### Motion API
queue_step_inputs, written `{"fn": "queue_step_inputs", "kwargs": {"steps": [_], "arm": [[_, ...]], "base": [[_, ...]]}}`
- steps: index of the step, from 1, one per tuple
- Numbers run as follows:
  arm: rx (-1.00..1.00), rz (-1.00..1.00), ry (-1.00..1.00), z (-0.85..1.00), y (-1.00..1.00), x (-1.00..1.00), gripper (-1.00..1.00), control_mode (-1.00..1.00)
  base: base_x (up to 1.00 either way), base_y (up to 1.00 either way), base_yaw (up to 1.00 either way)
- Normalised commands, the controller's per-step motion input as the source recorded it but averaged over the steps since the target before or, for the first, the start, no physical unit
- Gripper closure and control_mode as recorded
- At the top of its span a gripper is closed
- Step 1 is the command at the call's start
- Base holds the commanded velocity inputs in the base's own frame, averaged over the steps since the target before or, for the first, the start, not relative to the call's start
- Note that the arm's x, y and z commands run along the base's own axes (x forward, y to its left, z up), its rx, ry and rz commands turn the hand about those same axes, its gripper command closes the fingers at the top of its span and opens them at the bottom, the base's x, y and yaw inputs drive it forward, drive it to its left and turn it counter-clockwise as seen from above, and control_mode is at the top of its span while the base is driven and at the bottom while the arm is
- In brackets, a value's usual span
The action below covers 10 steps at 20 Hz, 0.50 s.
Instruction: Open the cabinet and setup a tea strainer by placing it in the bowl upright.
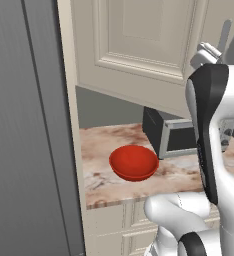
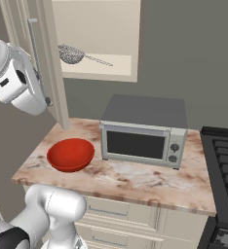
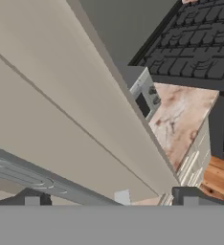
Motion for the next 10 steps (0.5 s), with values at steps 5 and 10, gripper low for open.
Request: {"fn": "queue_step_inputs", "kwargs": {"steps": [5,10], "arm": [[-0.15,0.0,0.05,0.02,0.1,-0.01,-1.0,-1.0],[-0.16,0.0,0.04,0.0,0.03,-0.09,-1.0,-1.0]], "base": [[0.0,0.0,0.0],[0.0,0.0,0.0]]}}
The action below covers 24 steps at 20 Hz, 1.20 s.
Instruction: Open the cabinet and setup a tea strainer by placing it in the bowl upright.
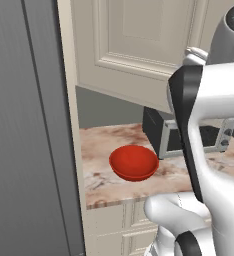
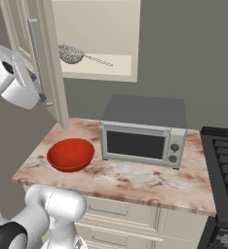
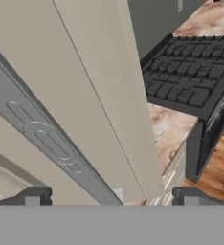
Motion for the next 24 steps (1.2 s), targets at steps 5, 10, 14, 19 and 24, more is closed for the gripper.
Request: {"fn": "queue_step_inputs", "kwargs": {"steps": [5,10,14,19,24], "arm": [[-0.1,0.0,0.0,0.01,0.0,-0.3,-1.0,-1.0],[-0.08,0.0,-0.02,0.13,0.1,-0.65,-1.0,-1.0],[0.01,0.0,0.0,0.0,-0.15,-0.2,-1.0,-1.0],[0.41,0.01,0.0,0.08,-0.71,-0.45,-1.0,-1.0],[0.53,0.07,0.0,0.01,-0.89,-0.37,-1.0,-1.0]], "base": [[0.0,0.0,0.0],[0.0,0.0,0.0],[0.0,0.0,0.0],[0.0,0.0,0.0],[0.0,0.0,0.0]]}}
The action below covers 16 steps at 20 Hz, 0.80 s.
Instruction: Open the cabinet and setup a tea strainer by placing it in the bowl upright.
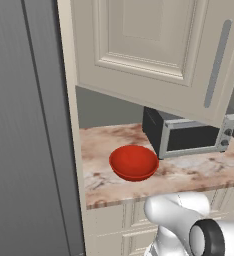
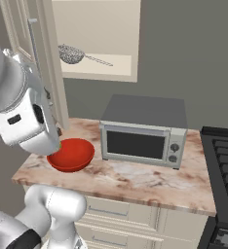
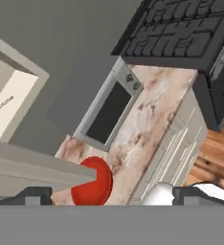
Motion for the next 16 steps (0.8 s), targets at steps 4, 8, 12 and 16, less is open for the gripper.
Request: {"fn": "queue_step_inputs", "kwargs": {"steps": [4,8,12,16], "arm": [[0.6,0.05,-0.03,-0.19,-0.62,-0.04,-1.0,-1.0],[0.5,0.0,-0.04,-0.55,-0.48,0.09,-1.0,-1.0],[0.59,0.09,0.0,-0.82,-0.85,0.19,-1.0,-1.0],[0.41,0.22,0.0,-0.58,-0.25,0.28,-1.0,-1.0]], "base": [[0.0,0.0,0.0],[0.0,0.0,0.0],[0.0,0.0,0.0],[0.0,0.0,0.0]]}}
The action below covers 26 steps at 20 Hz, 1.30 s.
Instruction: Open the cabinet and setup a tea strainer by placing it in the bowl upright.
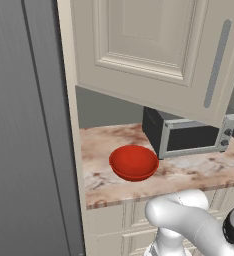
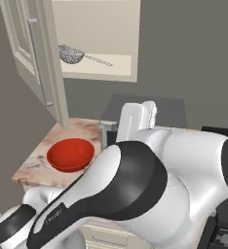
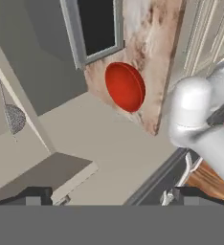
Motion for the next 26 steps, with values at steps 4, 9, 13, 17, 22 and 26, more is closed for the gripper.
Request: {"fn": "queue_step_inputs", "kwargs": {"steps": [4,9,13,17,22,26], "arm": [[0.25,0.28,0.0,-0.38,0.12,0.74,-1.0,-1.0],[0.27,0.35,0.02,-0.15,0.24,0.74,-1.0,-1.0],[0.18,0.12,0.04,0.0,0.0,0.04,-1.0,-1.0],[0.16,0.12,0.1,0.0,0.04,0.24,-1.0,-1.0],[0.06,0.24,0.0,0.03,0.39,0.26,-1.0,-1.0],[0.09,0.2,-0.03,0.0,0.08,0.04,-1.0,-1.0]], "base": [[0.0,0.0,0.0],[0.0,0.0,0.0],[0.0,0.0,0.0],[0.0,0.0,0.0],[0.0,0.0,0.0],[0.0,0.0,0.0]]}}
